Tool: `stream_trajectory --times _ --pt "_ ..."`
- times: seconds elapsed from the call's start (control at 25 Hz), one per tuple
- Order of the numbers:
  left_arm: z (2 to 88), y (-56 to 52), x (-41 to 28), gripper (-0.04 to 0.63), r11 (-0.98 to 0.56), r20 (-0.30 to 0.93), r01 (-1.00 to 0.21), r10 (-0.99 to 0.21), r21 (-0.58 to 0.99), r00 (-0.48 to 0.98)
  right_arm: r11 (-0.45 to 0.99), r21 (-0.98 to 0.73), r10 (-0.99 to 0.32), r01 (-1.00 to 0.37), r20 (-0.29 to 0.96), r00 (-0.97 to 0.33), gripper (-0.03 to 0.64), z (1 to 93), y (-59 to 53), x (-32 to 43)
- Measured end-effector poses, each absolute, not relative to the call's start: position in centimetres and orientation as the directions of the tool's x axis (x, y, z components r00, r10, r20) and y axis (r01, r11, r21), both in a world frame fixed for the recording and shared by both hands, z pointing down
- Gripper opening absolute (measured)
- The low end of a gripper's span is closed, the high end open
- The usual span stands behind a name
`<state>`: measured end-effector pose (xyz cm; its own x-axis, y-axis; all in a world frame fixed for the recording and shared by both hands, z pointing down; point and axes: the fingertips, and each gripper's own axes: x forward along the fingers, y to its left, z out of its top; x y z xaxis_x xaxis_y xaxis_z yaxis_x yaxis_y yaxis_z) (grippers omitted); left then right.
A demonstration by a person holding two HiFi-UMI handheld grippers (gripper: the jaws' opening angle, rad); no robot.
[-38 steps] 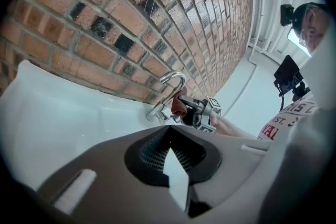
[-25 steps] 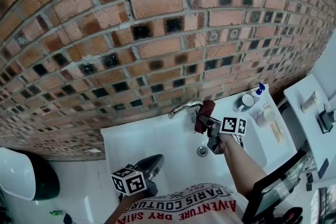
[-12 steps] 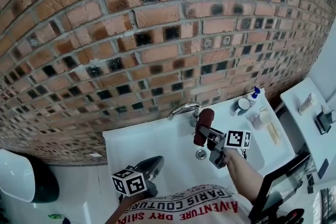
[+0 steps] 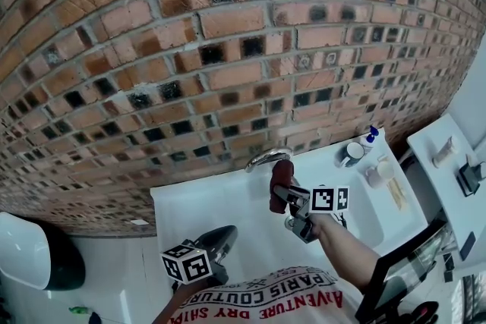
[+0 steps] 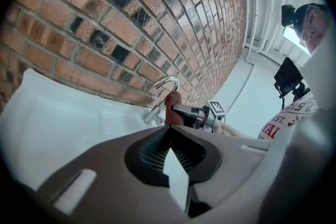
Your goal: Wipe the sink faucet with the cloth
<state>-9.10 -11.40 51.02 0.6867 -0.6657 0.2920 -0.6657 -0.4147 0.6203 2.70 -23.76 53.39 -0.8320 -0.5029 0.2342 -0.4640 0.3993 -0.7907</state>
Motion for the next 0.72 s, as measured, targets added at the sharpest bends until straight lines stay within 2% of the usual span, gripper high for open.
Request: stream_trajectory --times 0.44,0.72 --pt "52.4 -12.6 -9.4 0.003 -0.384 0.305 -0.664 -0.667 0.641 0.68 0.295 -0.83 -0.48 -0.474 0.301 -0.824 0.1 57.2 -27.5 2.7" --pt "52.8 -12.9 -9.1 0.003 -0.379 0.311 -0.664 -0.664 0.645 0.68 0.258 -0.85 -0.493 -0.459 0.292 -0.819 0.101 57.8 -28.5 3.6"
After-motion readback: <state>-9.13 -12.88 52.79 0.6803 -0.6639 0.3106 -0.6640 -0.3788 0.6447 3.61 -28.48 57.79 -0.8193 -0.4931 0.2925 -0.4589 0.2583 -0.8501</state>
